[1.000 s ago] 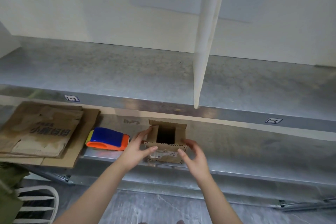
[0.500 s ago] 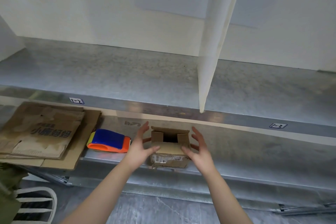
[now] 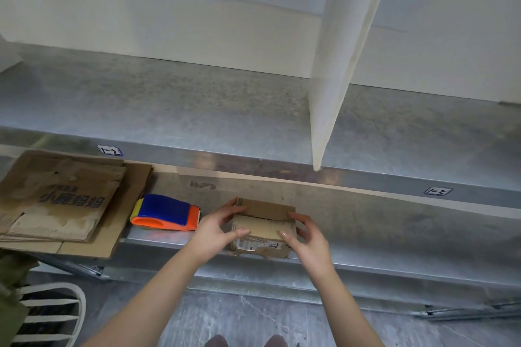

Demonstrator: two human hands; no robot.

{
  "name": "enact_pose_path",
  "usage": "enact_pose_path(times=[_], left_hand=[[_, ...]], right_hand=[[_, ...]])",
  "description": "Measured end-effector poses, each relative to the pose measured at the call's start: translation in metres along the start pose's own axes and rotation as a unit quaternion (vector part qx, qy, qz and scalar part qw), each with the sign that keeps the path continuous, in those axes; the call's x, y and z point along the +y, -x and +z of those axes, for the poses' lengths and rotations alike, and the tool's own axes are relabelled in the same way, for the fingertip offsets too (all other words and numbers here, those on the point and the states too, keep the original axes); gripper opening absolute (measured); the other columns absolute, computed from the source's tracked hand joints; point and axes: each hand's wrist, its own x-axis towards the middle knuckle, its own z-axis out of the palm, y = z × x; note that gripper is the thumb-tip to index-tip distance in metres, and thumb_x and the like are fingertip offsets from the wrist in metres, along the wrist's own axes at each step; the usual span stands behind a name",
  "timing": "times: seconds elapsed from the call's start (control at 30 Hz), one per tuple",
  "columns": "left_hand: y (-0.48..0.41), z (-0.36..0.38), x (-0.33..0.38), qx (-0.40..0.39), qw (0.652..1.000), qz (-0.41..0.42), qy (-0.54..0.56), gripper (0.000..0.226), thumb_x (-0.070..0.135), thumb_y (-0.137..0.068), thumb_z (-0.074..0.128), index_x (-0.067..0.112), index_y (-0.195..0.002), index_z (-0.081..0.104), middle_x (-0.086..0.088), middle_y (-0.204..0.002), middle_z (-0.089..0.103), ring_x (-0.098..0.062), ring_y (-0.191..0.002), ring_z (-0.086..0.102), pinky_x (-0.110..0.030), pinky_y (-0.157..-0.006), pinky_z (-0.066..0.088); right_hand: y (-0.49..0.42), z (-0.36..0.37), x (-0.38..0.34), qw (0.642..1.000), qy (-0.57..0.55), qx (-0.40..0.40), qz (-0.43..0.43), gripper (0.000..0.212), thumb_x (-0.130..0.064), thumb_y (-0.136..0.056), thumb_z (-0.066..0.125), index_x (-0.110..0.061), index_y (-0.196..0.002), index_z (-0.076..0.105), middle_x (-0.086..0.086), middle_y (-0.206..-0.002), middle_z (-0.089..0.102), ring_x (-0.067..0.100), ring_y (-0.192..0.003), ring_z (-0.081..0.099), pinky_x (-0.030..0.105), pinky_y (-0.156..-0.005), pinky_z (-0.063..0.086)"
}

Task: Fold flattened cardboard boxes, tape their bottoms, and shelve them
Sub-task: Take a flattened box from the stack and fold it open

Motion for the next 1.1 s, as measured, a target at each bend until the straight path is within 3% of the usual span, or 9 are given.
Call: enact_pose_path(times=[0.23,0.33,0.43,0.6,0.7,0.8,0.93,1.03,1.1], left_hand=[[-0.001,0.026,0.006,-0.008,1.0,-0.011,0.017,0.056,0.025,-0.076,0.081,0.032,-0.125,0.056,0.021,-0.129,0.05,0.002,-0.121,0.049,-0.018,-0.106,0.038],[0.002,0.034,-0.005,0.003,0.999,-0.033,0.002,0.055,0.018,-0.074,0.082,0.027,-0.121,0.054,0.015,-0.122,0.056,0.003,-0.113,0.053,-0.016,-0.103,0.041],[0.002,0.033,-0.012,0.01,0.999,-0.043,0.0,0.061,0.021,-0.075,0.082,0.028,-0.128,0.051,0.013,-0.128,0.052,0.008,-0.109,0.051,-0.005,-0.094,0.038],[-0.008,0.027,-0.018,0.013,0.998,-0.013,-0.058,0.059,0.039,-0.081,0.073,0.037,-0.134,0.047,0.018,-0.14,0.035,-0.001,-0.129,0.036,-0.024,-0.109,0.031],[-0.018,0.024,-0.017,0.01,0.998,-0.015,-0.061,0.057,0.03,-0.085,0.072,0.03,-0.137,0.049,0.017,-0.142,0.036,-0.001,-0.13,0.037,-0.02,-0.108,0.031],[-0.03,0.019,-0.014,0.019,0.999,-0.027,-0.04,0.057,0.023,-0.086,0.072,0.028,-0.137,0.049,0.016,-0.14,0.036,-0.005,-0.131,0.04,-0.019,-0.107,0.033],[-0.036,0.018,-0.016,-0.001,0.998,-0.042,-0.043,0.058,0.023,-0.086,0.072,0.026,-0.138,0.047,0.016,-0.14,0.035,-0.011,-0.132,0.041,-0.027,-0.11,0.036],[-0.039,0.021,-0.012,0.005,0.997,-0.042,-0.061,0.058,0.023,-0.087,0.07,0.024,-0.139,0.046,0.014,-0.143,0.034,-0.013,-0.133,0.04,-0.021,-0.108,0.034],[-0.039,0.02,-0.01,0.001,0.992,-0.028,-0.123,0.058,0.028,-0.089,0.067,0.024,-0.141,0.043,0.01,-0.148,0.031,-0.013,-0.135,0.036,-0.018,-0.105,0.03]], right_hand=[[-0.003,-0.013,0.008,0.999,-0.022,0.022,0.039,0.035,-0.013,-0.081,0.076,-0.032,-0.106,0.061,-0.013,-0.121,0.062,0.016,-0.121,0.055,0.042,-0.103,0.048],[0.003,-0.007,0.018,0.999,-0.008,0.002,0.045,0.036,-0.009,-0.082,0.075,-0.033,-0.105,0.061,-0.012,-0.12,0.062,0.016,-0.123,0.053,0.036,-0.105,0.045],[0.002,-0.002,0.023,1.0,0.018,-0.001,0.019,0.036,-0.019,-0.085,0.074,-0.038,-0.111,0.057,-0.01,-0.125,0.06,0.01,-0.12,0.052,0.025,-0.101,0.042],[-0.013,-0.008,0.02,0.999,0.036,-0.022,0.029,0.04,-0.03,-0.088,0.07,-0.032,-0.126,0.057,-0.011,-0.127,0.059,0.004,-0.116,0.051,0.017,-0.095,0.042],[-0.019,-0.006,0.018,0.999,0.033,-0.008,0.018,0.04,-0.029,-0.088,0.07,-0.031,-0.126,0.059,-0.014,-0.126,0.06,0.002,-0.113,0.054,0.008,-0.09,0.043],[-0.034,-0.001,0.012,1.0,0.018,0.012,0.01,0.037,-0.025,-0.088,0.07,-0.033,-0.123,0.06,-0.02,-0.123,0.059,0.005,-0.115,0.056,0.024,-0.098,0.048],[-0.044,0.002,0.015,0.999,0.022,0.0,0.043,0.034,-0.026,-0.088,0.071,-0.034,-0.118,0.058,-0.017,-0.117,0.058,0.016,-0.118,0.057,0.036,-0.095,0.053],[-0.04,0.004,0.016,0.999,0.029,0.005,0.024,0.037,-0.047,-0.082,0.069,-0.041,-0.117,0.056,-0.025,-0.116,0.056,0.014,-0.116,0.058,0.03,-0.093,0.052],[-0.037,0.002,0.017,0.998,0.067,0.008,0.003,0.045,-0.06,-0.078,0.065,-0.045,-0.118,0.053,-0.019,-0.123,0.056,0.009,-0.116,0.054,0.027,-0.096,0.049]])
